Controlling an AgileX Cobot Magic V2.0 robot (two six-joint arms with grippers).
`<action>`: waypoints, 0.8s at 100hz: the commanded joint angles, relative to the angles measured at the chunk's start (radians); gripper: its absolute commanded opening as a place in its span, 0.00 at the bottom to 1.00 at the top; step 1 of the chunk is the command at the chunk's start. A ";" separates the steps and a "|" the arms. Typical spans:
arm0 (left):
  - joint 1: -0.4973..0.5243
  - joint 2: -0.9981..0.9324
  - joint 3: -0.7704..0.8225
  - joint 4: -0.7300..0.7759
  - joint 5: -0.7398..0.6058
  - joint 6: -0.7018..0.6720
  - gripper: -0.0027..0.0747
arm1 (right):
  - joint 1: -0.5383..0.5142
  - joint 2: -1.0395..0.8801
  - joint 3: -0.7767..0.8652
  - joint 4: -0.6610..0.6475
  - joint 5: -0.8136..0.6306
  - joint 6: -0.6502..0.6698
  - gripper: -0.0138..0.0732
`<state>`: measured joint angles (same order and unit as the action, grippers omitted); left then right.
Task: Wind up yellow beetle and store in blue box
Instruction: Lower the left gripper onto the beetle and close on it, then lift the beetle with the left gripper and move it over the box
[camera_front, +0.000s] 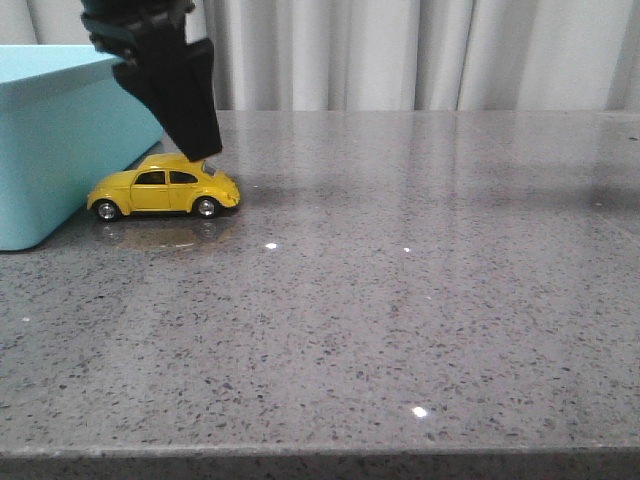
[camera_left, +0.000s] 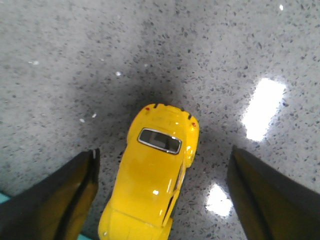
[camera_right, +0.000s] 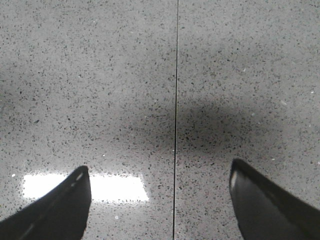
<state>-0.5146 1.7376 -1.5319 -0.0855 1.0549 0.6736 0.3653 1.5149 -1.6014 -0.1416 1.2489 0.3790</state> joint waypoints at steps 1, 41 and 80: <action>-0.007 -0.020 -0.034 0.007 -0.018 0.002 0.70 | -0.001 -0.040 -0.022 -0.019 0.005 -0.013 0.81; -0.007 0.051 -0.034 0.046 0.004 0.002 0.70 | -0.001 -0.040 -0.022 -0.019 0.013 -0.016 0.81; -0.007 0.051 -0.036 0.050 0.004 0.002 0.45 | -0.001 -0.040 -0.022 -0.019 0.013 -0.021 0.81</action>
<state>-0.5170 1.8385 -1.5335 -0.0292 1.0720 0.6774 0.3653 1.5149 -1.6014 -0.1416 1.2489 0.3711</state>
